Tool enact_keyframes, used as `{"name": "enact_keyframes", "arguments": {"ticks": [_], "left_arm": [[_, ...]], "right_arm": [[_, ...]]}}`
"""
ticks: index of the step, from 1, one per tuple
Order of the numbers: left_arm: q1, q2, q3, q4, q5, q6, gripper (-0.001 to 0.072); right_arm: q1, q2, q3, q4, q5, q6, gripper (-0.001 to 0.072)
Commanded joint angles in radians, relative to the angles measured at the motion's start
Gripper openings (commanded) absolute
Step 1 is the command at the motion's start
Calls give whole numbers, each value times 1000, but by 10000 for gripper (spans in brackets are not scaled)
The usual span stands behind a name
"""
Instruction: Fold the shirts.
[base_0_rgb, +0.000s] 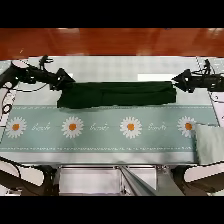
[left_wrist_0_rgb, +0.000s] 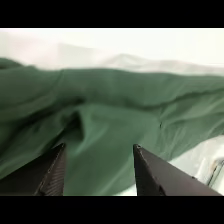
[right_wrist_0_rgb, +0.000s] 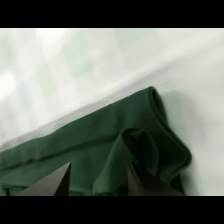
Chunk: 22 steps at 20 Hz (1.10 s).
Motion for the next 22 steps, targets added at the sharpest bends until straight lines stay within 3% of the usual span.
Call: {"name": "enact_keyframes", "arguments": {"ticks": [1,4,6,9,11,16,22], "left_arm": [[84,45,92,189,-192,-103,507],[160,228,51,388,-133,-127,507],[174,394,-84,417,11,-127,507],[124,618,-375,395,176,-127,508],[67,702,-518,394,209,-127,508],[-45,724,-605,367,216,-133,508],[-64,724,-605,341,234,-146,507]], "right_arm": [[-103,43,69,-32,186,19,413],[-237,153,64,-169,241,24,414],[-285,219,-19,-256,159,25,414],[-285,218,-182,-226,10,20,423],[-259,145,-195,-167,14,-7,423],[-172,-37,-106,-66,72,-12,423],[-94,-158,31,-47,143,17,423]]}}
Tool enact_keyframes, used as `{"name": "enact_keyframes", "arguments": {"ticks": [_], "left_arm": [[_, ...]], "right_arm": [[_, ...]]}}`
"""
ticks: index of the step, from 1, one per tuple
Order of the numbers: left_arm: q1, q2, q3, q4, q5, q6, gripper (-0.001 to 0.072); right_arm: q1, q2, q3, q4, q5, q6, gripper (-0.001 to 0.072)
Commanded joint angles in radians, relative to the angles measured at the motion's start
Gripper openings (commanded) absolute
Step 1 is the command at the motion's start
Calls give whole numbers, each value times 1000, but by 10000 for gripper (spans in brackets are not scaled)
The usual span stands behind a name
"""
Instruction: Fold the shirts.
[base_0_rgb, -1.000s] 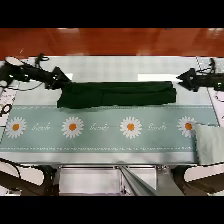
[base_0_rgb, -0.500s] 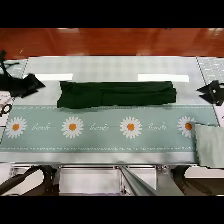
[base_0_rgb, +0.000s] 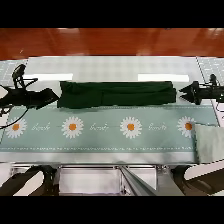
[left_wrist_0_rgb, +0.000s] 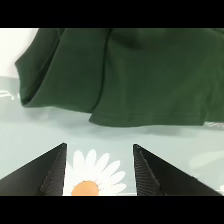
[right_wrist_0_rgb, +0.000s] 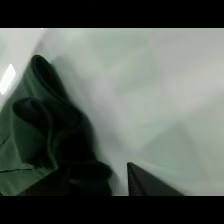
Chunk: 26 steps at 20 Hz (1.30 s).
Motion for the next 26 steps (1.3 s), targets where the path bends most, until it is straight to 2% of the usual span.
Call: {"name": "enact_keyframes", "arguments": {"ticks": [1,10,11,12,13,14,18,19,20,21,22,23,26], "left_arm": [[-12,5,-9,-13,11,-3,508],[-12,5,-9,-28,11,-3,507],[-12,5,-9,-28,11,-3,508],[-12,5,-9,-28,11,-3,508],[-12,5,-9,-28,11,-3,508],[-12,5,-9,-28,11,-3,508],[-12,5,-9,-52,7,4,507],[-12,5,-9,-85,5,28,505],[-13,5,-9,-140,-2,68,483],[-21,5,-9,-189,-3,114,304],[-37,5,-9,-231,0,169,33],[-69,3,-9,-275,19,231,20],[-220,-52,14,-316,108,245,20]], "right_arm": [[43,-66,61,27,61,10,423],[178,-69,62,36,61,-7,416],[191,-68,62,37,55,-7,371],[201,-68,62,42,55,-7,259],[204,-66,62,55,56,-18,110],[204,-61,62,76,69,-46,24],[185,39,62,50,79,-50,23],[174,76,62,30,86,-47,23],[163,119,61,5,101,-47,23],[151,166,55,-22,124,-47,23],[140,215,40,-41,140,-47,22],[127,275,10,-60,145,-47,22],[86,468,-115,-80,149,-55,22]]}}
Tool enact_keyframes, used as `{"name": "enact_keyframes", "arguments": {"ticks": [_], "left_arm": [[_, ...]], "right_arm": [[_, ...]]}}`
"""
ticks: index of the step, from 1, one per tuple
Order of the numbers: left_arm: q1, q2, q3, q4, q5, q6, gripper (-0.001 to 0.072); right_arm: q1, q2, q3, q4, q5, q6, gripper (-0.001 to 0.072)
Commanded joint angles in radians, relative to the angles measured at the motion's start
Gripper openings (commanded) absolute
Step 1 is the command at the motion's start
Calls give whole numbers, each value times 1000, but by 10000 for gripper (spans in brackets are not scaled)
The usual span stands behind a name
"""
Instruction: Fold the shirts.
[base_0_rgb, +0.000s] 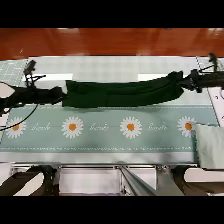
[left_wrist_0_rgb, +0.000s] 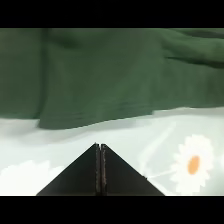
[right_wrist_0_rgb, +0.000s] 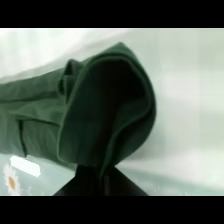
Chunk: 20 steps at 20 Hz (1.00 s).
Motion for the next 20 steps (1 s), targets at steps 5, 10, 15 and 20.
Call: {"name": "enact_keyframes", "arguments": {"ticks": [5,10,15,20], "left_arm": [[-413,-385,300,-75,96,35,19],[-641,-793,781,-27,-64,-104,19],[-798,-1051,1122,56,-251,-215,19],[-829,-1067,1197,56,-298,-214,20]], "right_arm": [[-68,486,-279,-40,61,2,22],[-68,744,-360,-28,103,77,23],[-66,826,-360,48,119,90,22],[-63,825,-360,47,121,90,23]]}}
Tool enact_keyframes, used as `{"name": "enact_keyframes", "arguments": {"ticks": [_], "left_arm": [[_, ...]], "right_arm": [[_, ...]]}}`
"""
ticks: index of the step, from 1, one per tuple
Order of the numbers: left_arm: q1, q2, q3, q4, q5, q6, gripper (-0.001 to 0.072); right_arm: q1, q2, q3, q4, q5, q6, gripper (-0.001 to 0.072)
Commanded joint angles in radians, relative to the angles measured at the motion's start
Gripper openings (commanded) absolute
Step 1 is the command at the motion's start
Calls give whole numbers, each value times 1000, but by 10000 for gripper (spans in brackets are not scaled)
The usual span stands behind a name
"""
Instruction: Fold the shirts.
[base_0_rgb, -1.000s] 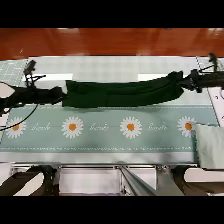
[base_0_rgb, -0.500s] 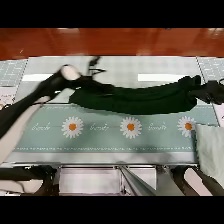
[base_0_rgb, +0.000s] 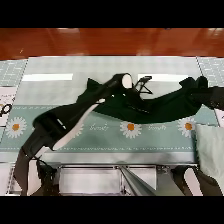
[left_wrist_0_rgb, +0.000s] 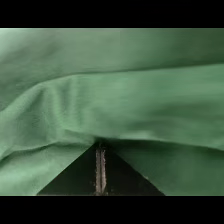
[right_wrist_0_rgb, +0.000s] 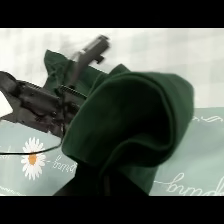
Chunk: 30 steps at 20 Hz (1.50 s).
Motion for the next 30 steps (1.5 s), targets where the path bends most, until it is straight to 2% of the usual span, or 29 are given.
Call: {"name": "enact_keyframes", "arguments": {"ticks": [1,4,8,12,15,19,22,25,28,29,30], "left_arm": [[12,-6,59,13,-52,-18,20],[153,88,29,17,-153,-2,20],[358,344,-180,34,-137,57,20],[537,690,-532,89,-67,103,20],[647,953,-826,92,-33,153,20],[768,1235,-1122,93,-24,157,20],[871,1382,-1249,93,-21,157,20],[950,1441,-1302,92,-22,157,21],[957,1436,-1308,92,-17,157,21],[956,1436,-1308,92,-13,157,21],[956,1436,-1308,92,-1,157,21]], "right_arm": [[1,11,-2,12,3,3,23],[35,10,-2,21,-34,19,23],[272,-72,-1,106,-181,26,23],[587,-287,57,166,-438,25,23],[774,-526,204,170,-547,26,22],[895,-849,438,227,-561,31,23],[949,-1023,578,252,-538,58,23],[989,-1109,648,259,-538,69,23],[996,-1138,657,266,-546,72,24],[996,-1141,657,262,-550,69,126],[996,-1142,657,265,-545,70,396]]}}
